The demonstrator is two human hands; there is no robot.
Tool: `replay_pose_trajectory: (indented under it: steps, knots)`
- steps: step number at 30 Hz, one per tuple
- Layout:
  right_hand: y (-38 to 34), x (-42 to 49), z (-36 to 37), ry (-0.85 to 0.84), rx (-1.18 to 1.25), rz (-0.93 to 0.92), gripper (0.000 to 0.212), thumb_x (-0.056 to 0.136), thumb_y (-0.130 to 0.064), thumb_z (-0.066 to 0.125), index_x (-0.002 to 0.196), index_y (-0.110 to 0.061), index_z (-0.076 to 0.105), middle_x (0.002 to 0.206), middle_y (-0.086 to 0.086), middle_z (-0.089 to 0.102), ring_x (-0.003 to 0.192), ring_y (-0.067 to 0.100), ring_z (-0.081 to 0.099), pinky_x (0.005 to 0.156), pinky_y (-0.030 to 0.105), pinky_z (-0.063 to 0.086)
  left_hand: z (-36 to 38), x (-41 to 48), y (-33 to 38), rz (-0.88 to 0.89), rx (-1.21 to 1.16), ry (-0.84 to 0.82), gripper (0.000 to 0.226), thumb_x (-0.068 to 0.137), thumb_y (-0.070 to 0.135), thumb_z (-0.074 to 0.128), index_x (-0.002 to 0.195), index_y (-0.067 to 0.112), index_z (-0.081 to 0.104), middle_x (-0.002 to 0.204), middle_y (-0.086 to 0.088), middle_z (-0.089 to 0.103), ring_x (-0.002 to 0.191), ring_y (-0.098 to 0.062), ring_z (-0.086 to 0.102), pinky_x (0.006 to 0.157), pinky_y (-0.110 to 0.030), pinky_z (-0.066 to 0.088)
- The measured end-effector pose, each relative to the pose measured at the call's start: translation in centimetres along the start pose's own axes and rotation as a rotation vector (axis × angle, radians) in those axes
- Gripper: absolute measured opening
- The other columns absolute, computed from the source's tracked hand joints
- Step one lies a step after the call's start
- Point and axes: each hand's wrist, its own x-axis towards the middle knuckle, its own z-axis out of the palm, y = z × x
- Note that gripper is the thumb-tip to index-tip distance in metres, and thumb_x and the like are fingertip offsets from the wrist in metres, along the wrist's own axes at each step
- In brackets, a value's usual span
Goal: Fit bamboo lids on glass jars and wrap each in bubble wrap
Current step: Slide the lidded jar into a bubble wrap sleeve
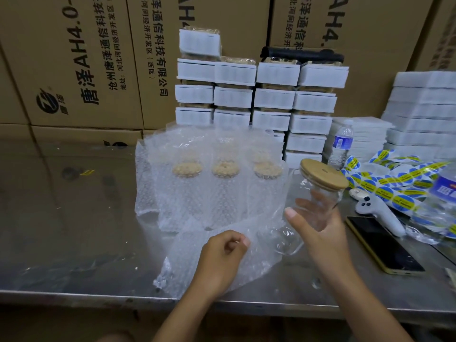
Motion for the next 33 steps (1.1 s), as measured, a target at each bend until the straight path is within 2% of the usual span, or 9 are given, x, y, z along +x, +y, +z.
replay_pose_trajectory:
  steps: [4, 7, 11, 14, 17, 20, 24, 29, 33]
  knots:
    - [-0.1, -0.4, 0.5, -0.063, -0.006, 0.024, 0.070, 0.048, -0.047, 0.075, 0.112, -0.033, 0.050, 0.112, -0.002, 0.063, 0.102, 0.010, 0.064, 0.083, 0.029, 0.049, -0.4, -0.3, 0.6, 0.066, -0.029, 0.065, 0.014, 0.090, 0.026, 0.063, 0.077, 0.028, 0.066, 0.086, 0.013, 0.066, 0.081, 0.004, 0.058, 0.070, -0.003, 0.038]
    - [-0.1, -0.6, 0.8, -0.098, 0.011, 0.024, 0.070, 0.052, -0.040, 0.075, 0.116, -0.027, 0.049, 0.111, 0.000, 0.064, 0.095, 0.004, 0.066, 0.072, 0.016, 0.052, -0.4, -0.6, 1.0, 0.080, -0.058, 0.078, 0.010, 0.091, 0.027, 0.061, 0.081, 0.025, 0.064, 0.093, 0.008, 0.064, 0.089, 0.002, 0.058, 0.084, -0.014, 0.042]
    - [-0.1, -0.7, 1.6, -0.081, 0.047, 0.036, 0.070, 0.052, -0.033, 0.074, 0.116, -0.018, 0.050, 0.109, 0.005, 0.064, 0.090, 0.002, 0.066, 0.062, 0.009, 0.049, -0.6, -1.6, 0.8, 0.124, -0.111, 0.042, 0.029, 0.082, 0.057, 0.058, 0.104, 0.039, 0.060, 0.109, 0.029, 0.061, 0.109, 0.010, 0.053, 0.099, -0.016, 0.042]
    - [0.0, -0.8, 2.2, -0.043, 0.067, 0.040, 0.070, 0.050, -0.037, 0.075, 0.113, -0.019, 0.049, 0.109, 0.005, 0.064, 0.090, 0.003, 0.066, 0.062, 0.008, 0.048, -0.5, -2.4, 0.4, 0.171, 0.085, -0.098, 0.073, 0.062, 0.079, 0.061, 0.123, 0.073, 0.023, 0.131, 0.053, 0.023, 0.123, 0.028, 0.021, 0.091, 0.007, 0.025]
    - [0.6, -1.5, 3.3, -0.051, 0.025, 0.063, 0.068, 0.053, -0.046, 0.087, 0.106, -0.029, 0.049, 0.108, 0.000, 0.064, 0.097, 0.008, 0.066, 0.067, 0.011, 0.050, 0.2, -2.2, 0.1, 0.292, 0.380, -0.064, 0.112, 0.063, 0.064, 0.073, 0.125, 0.068, -0.021, 0.135, 0.050, -0.008, 0.129, 0.023, 0.000, 0.103, 0.002, 0.006]
    - [0.9, -2.3, 4.4, -0.102, -0.039, 0.066, 0.066, 0.051, -0.051, 0.080, 0.105, -0.030, 0.048, 0.107, -0.007, 0.063, 0.099, 0.002, 0.064, 0.077, 0.017, 0.049, 0.7, -2.1, 0.4, 0.313, 0.288, 0.127, 0.106, 0.061, 0.063, 0.070, 0.135, 0.056, -0.005, 0.141, 0.027, 0.017, 0.135, 0.005, 0.019, 0.110, -0.019, 0.024]
    - [-0.1, -2.3, 4.5, -0.208, -0.176, 0.021, 0.084, 0.048, -0.086, 0.057, 0.108, -0.028, 0.054, 0.105, -0.016, 0.063, 0.097, -0.014, 0.057, 0.076, 0.003, 0.042, 0.0, -1.8, 0.8, 0.287, 0.169, 0.208, 0.101, 0.054, 0.069, 0.065, 0.138, 0.050, 0.013, 0.136, 0.024, 0.032, 0.126, 0.006, 0.035, 0.096, -0.018, 0.037]
    - [-0.9, -1.6, 4.6, -0.266, -0.471, -0.083, 0.065, 0.060, -0.083, 0.037, 0.098, -0.035, 0.057, 0.105, -0.020, 0.043, 0.098, -0.015, 0.043, 0.078, -0.002, 0.030, -1.1, -1.3, 1.9, 0.282, 0.031, 0.231, 0.100, 0.055, 0.054, 0.077, 0.140, 0.031, 0.030, 0.136, 0.012, 0.044, 0.123, -0.007, 0.050, 0.092, -0.037, 0.052]
    - [-1.1, -0.7, 4.6, -0.254, -0.779, -0.222, 0.087, 0.059, -0.088, 0.026, 0.114, -0.032, 0.064, 0.116, -0.016, 0.026, 0.116, 0.000, 0.021, 0.095, 0.016, 0.025, -1.7, -0.8, 2.4, 0.288, -0.025, 0.219, 0.095, 0.055, 0.052, 0.077, 0.137, 0.031, 0.034, 0.133, 0.010, 0.047, 0.120, -0.004, 0.051, 0.092, -0.028, 0.052]
